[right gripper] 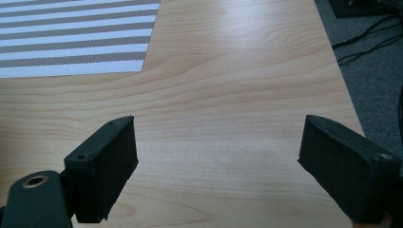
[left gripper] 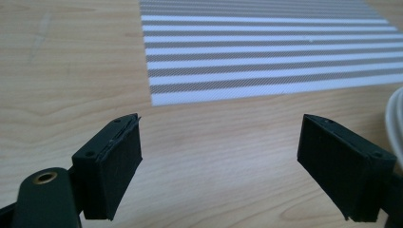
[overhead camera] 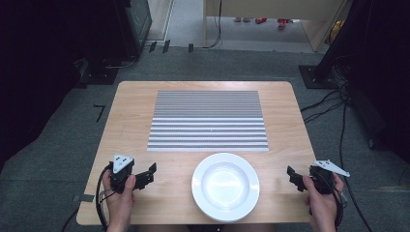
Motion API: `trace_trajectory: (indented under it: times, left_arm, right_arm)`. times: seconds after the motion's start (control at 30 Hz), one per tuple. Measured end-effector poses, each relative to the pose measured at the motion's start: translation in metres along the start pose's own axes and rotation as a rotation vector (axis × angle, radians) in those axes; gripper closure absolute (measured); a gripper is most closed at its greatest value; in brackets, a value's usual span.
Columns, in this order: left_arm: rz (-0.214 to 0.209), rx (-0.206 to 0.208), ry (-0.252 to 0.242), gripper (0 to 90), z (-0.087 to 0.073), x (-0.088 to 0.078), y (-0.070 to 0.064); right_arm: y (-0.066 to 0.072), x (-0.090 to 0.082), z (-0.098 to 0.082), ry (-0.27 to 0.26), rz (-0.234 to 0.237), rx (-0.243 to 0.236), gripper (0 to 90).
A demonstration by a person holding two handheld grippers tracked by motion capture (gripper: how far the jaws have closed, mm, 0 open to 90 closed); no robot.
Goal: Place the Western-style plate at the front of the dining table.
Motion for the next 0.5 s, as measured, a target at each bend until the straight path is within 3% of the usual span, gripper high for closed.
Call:
trace_trajectory:
  times: [0.1, 0.17, 0.2, 0.37, 0.43, 0.5]
  left_arm:
    - [-0.008, -0.006, -0.012, 14.8, 0.005, 0.001, -0.004]
    - [-0.035, -0.015, -0.025, 14.9, 0.012, 0.004, -0.012]
    - [-0.035, -0.015, -0.025, 14.8, 0.012, 0.004, -0.012]
    - [-0.067, -0.005, -0.031, 14.9, 0.022, 0.009, -0.026]
    - [-0.085, 0.006, -0.039, 14.9, 0.027, 0.012, -0.035]
    - [-0.091, 0.01, -0.038, 14.9, 0.027, 0.013, -0.038]
  right_arm:
    - [0.0, 0.001, 0.001, -0.002, -0.011, 0.006, 12.4]
    - [0.003, 0.003, 0.001, -0.023, -0.064, -0.017, 12.4]
    - [0.003, 0.003, 0.001, -0.023, -0.064, -0.017, 12.4]
    - [0.012, 0.008, 0.0, -0.022, -0.061, 0.027, 13.3]
    - [0.014, 0.008, 0.0, -0.029, -0.063, 0.067, 13.4]
    - [0.014, 0.008, -0.001, -0.036, -0.075, 0.066, 13.5]
Point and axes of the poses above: each handheld gripper's, and its own axes: x roughly forward along the jaws, z roughly out of its top, y roughly to its left, the point moved 4 cm from there along x, roughly forward along the jaws, and after that the axes turned 3 degrees about z, right-handed, at the moved point
